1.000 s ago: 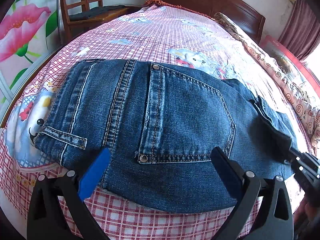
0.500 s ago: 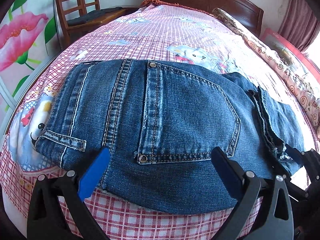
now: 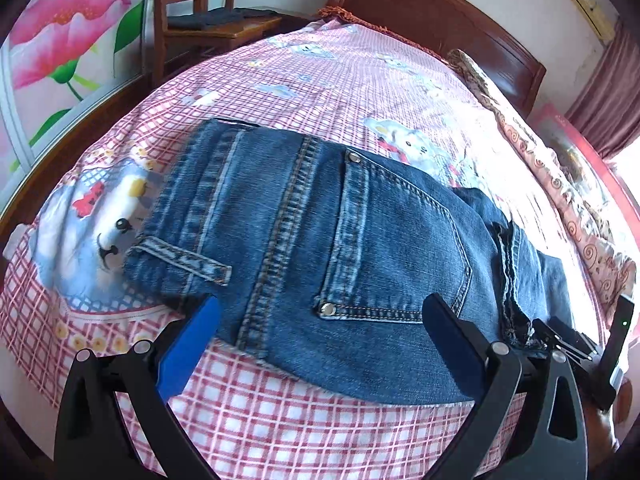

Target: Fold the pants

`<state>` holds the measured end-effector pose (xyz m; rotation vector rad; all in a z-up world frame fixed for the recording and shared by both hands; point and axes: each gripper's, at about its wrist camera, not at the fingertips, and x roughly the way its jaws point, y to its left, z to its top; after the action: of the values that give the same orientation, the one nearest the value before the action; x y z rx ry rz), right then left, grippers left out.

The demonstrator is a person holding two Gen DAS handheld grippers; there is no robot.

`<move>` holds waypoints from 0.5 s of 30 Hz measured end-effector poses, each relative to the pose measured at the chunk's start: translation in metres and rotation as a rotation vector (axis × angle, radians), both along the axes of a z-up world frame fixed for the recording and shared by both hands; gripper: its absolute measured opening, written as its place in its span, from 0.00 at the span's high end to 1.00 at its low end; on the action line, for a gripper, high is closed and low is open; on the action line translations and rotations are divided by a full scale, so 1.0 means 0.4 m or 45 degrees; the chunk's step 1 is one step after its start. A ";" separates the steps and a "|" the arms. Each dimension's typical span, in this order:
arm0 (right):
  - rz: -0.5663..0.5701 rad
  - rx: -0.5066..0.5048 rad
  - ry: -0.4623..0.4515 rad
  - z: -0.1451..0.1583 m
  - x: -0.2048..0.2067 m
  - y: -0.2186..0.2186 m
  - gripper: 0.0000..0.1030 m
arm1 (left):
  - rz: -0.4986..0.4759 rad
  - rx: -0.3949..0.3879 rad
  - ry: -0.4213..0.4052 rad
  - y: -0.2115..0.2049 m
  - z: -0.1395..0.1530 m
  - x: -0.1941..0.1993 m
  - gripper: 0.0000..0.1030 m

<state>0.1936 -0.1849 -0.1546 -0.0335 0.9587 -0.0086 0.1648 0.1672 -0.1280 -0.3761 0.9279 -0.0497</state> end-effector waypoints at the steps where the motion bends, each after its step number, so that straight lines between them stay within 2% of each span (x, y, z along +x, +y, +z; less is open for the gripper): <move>1: 0.006 -0.018 0.006 -0.002 -0.002 0.006 0.35 | 0.048 -0.068 -0.001 0.039 0.002 -0.017 0.02; 3: 0.002 -0.036 0.015 -0.003 -0.002 0.010 0.35 | 0.170 -0.278 0.008 0.131 -0.008 -0.052 0.02; 7: 0.002 -0.037 0.018 0.000 -0.003 0.011 0.35 | 0.378 -0.778 0.029 0.275 -0.079 -0.109 0.02; 13: -0.001 -0.059 0.021 0.001 0.000 0.015 0.35 | 0.419 -1.192 0.006 0.280 -0.155 -0.106 0.03; 15: -0.004 -0.068 0.022 0.000 0.001 0.017 0.34 | 0.429 -1.222 -0.002 0.267 -0.160 -0.092 0.03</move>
<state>0.1939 -0.1780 -0.1545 -0.0816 0.9760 -0.0369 0.1282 0.2742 -0.1920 -1.4147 0.7790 -0.1875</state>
